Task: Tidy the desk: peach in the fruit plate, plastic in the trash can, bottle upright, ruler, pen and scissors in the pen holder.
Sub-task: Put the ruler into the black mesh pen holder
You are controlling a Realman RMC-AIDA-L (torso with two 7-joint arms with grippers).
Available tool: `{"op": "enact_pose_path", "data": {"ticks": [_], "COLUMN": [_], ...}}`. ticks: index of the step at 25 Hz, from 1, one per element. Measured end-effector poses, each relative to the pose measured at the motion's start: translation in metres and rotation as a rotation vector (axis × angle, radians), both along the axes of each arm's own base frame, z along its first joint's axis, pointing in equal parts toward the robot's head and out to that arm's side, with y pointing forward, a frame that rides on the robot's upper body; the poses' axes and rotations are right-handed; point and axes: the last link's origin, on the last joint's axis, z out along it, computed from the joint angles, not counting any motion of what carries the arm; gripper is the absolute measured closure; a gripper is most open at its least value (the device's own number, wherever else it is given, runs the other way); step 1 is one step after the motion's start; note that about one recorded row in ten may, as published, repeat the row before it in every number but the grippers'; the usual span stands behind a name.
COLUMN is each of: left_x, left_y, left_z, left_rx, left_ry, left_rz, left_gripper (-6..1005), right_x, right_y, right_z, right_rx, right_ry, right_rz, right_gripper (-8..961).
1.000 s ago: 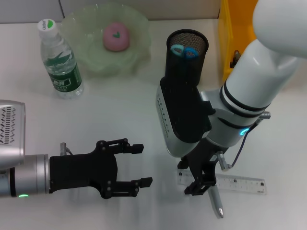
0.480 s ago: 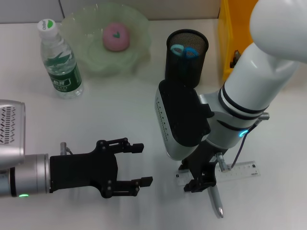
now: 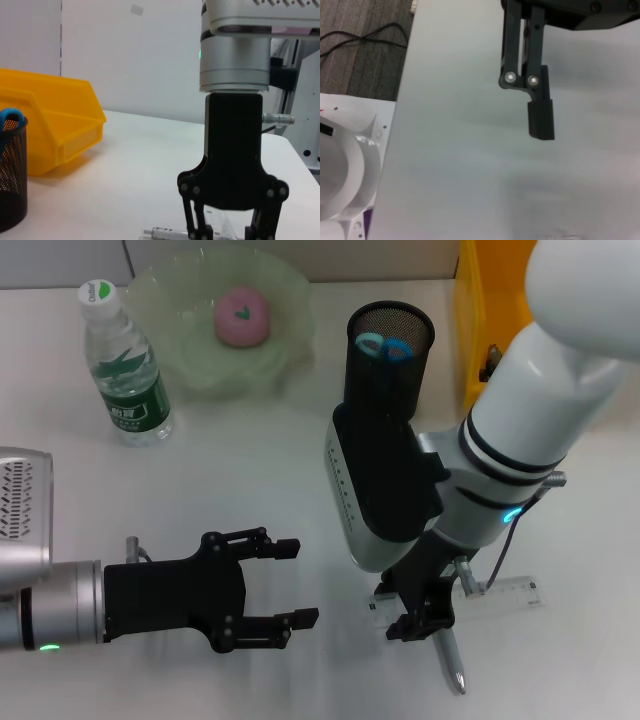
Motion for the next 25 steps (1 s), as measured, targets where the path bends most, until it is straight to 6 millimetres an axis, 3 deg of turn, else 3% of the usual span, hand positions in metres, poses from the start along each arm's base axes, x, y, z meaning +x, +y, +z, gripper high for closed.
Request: {"op": "enact_pose_path", "data": {"ticks": [11,25], "left_x": [0.001,0.007], "left_y": [0.000,0.001], "left_z": [0.000,0.003], "left_rx": [0.000,0.007], "left_ry": [-0.002,-0.044], "left_rz": [-0.002,-0.012], "left_gripper": [216,216], "right_x": [-0.009,0.001], "right_y": [0.010,0.018], "right_z": [0.033,0.066], "right_rx": [0.021,0.084], "right_ry": [0.099,0.306], "right_rz": [-0.053,-0.132], "right_gripper": [566,566]}}
